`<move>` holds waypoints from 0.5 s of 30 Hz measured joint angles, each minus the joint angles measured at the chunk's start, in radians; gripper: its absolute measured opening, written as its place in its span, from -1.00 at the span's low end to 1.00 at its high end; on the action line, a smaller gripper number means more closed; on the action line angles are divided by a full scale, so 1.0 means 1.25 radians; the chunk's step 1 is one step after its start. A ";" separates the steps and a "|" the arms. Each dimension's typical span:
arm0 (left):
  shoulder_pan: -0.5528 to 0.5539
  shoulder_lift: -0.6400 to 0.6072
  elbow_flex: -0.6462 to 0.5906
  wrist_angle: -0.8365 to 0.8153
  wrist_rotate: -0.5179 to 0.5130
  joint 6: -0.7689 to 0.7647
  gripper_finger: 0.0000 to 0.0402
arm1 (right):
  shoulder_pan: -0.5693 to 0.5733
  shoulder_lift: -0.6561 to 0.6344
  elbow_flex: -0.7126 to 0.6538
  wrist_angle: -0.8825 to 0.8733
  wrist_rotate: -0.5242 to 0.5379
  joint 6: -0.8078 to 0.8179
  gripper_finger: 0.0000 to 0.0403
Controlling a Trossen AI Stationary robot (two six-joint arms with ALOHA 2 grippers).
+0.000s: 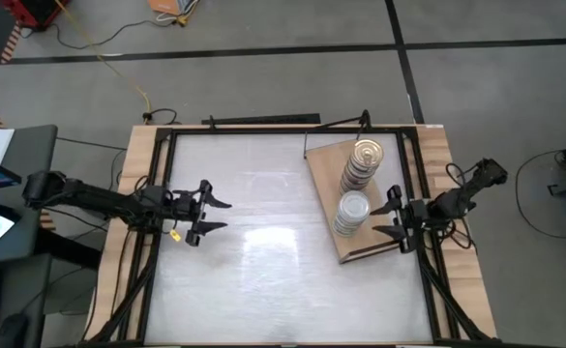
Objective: Stack canned seafood by type on shelf
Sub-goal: Return to Home Position
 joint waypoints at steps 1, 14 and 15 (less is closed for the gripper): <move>0.000 -0.007 0.000 -0.011 0.000 0.002 0.13 | 0.000 0.000 -0.006 0.001 0.000 0.006 0.06; 0.000 -0.018 -0.002 -0.093 0.091 0.007 0.13 | 0.040 -0.001 -0.001 -0.019 -0.060 0.022 0.06; 0.000 -0.018 -0.002 -0.093 0.097 0.007 0.13 | 0.050 0.000 0.007 -0.033 -0.067 0.020 0.06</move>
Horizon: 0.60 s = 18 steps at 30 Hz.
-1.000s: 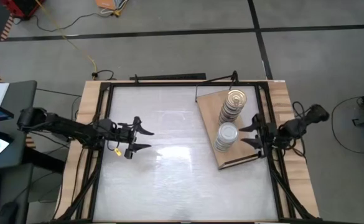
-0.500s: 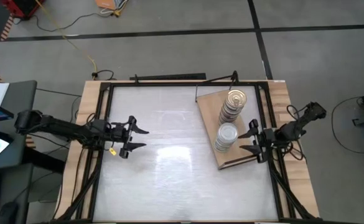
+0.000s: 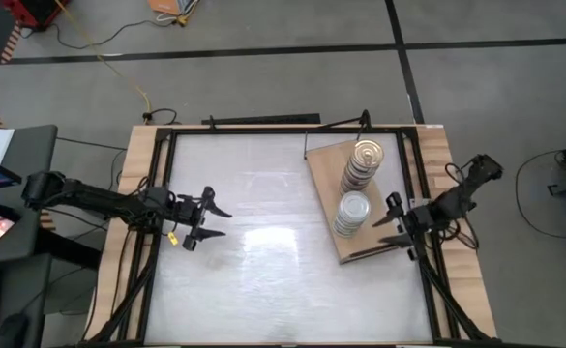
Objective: Stack canned seafood by type on shelf
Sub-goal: Return to Home Position
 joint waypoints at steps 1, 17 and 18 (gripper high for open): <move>0.000 0.000 0.000 -0.002 0.002 0.001 0.13 | 0.011 0.001 0.011 -0.018 -0.001 0.001 0.06; 0.000 0.000 -0.001 -0.020 -0.020 0.043 0.13 | 0.108 0.000 0.125 -0.234 -0.028 0.029 0.06; 0.000 0.000 -0.001 -0.020 -0.022 0.043 0.13 | 0.108 0.000 0.125 -0.237 -0.027 0.028 0.06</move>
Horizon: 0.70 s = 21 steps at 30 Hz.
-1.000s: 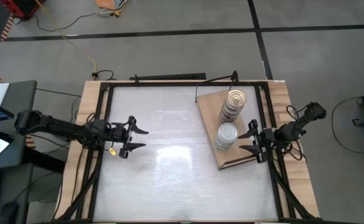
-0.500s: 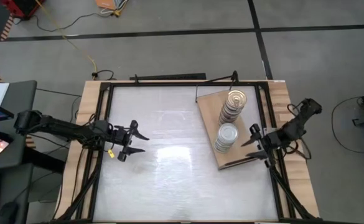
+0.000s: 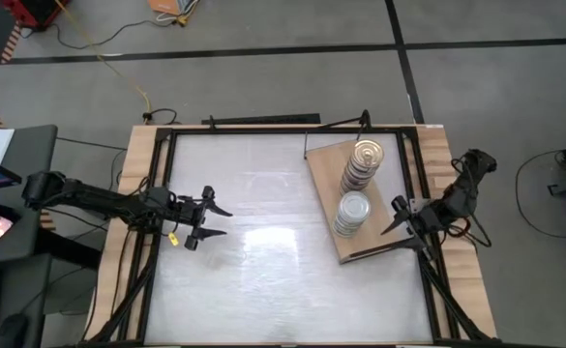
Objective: Stack canned seafood by type on shelf
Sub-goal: Return to Home Position
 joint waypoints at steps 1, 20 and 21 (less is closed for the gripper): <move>0.000 0.000 0.000 0.000 -0.001 0.000 0.13 | 0.000 0.000 0.000 0.001 0.000 0.001 0.06; 0.000 0.000 0.000 -0.004 -0.250 0.031 0.13 | -0.005 0.000 0.001 -0.001 0.014 0.353 0.06; 0.000 0.000 0.000 -0.004 -0.245 0.028 0.13 | -0.006 0.000 0.001 -0.007 0.014 0.319 0.06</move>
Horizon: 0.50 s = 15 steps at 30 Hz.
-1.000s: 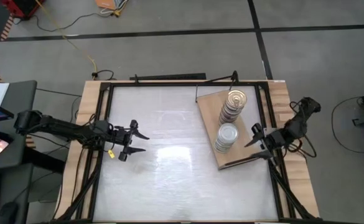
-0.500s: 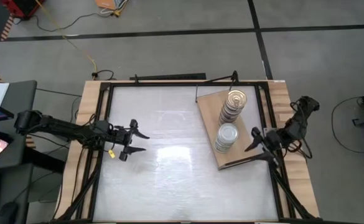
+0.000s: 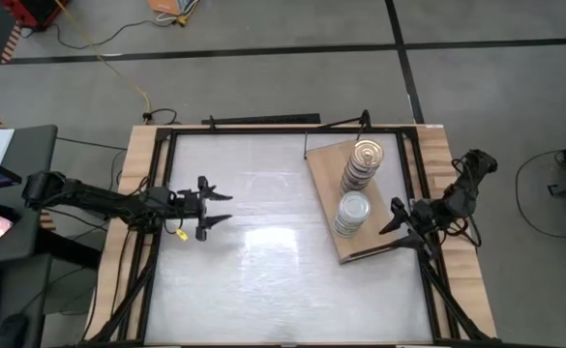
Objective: Stack canned seafood by type on shelf
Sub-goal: Return to Home Position
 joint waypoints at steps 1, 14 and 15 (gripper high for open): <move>0.000 0.000 0.000 0.000 0.020 0.001 0.13 | -0.002 0.000 0.000 -0.007 0.000 -0.037 0.06; 0.000 0.000 0.000 -0.111 0.144 0.001 0.13 | -0.001 0.000 0.000 -0.034 -0.037 -0.326 0.06; 0.000 0.000 0.000 -0.126 0.141 0.000 0.13 | -0.001 0.000 0.000 -0.036 -0.037 -0.326 0.06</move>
